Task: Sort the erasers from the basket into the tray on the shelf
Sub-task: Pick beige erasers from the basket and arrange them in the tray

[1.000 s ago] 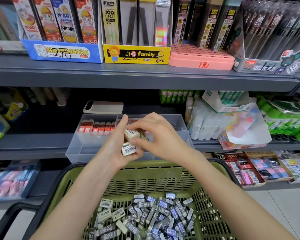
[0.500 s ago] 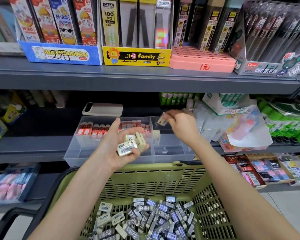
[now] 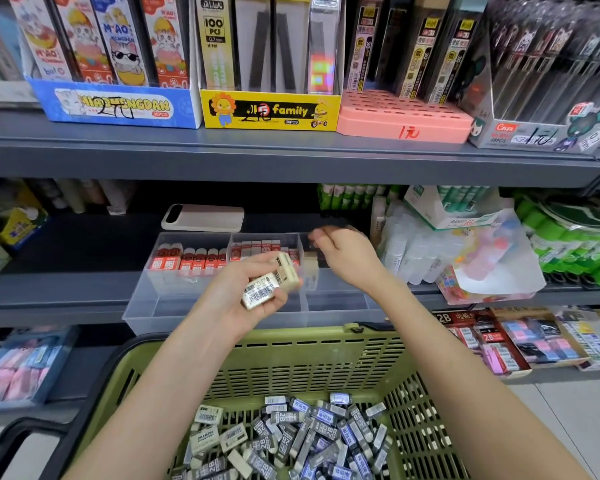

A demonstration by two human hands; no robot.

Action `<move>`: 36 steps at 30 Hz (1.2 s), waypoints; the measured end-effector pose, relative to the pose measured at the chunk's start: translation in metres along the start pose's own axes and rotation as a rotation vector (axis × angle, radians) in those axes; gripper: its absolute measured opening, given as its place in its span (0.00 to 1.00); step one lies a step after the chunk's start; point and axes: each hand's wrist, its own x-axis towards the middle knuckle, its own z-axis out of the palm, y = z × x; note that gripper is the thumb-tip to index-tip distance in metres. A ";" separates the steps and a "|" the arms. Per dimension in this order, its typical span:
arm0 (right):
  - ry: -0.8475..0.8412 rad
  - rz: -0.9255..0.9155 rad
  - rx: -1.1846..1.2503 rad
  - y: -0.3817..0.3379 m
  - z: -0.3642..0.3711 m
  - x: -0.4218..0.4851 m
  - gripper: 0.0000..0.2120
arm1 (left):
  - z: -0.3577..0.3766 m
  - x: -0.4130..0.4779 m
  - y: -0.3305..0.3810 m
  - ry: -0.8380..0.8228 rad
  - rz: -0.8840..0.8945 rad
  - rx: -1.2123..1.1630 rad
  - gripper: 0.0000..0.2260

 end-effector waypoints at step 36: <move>-0.072 0.188 0.225 0.008 0.021 0.024 0.15 | 0.009 0.019 0.001 -0.014 -0.003 -0.383 0.07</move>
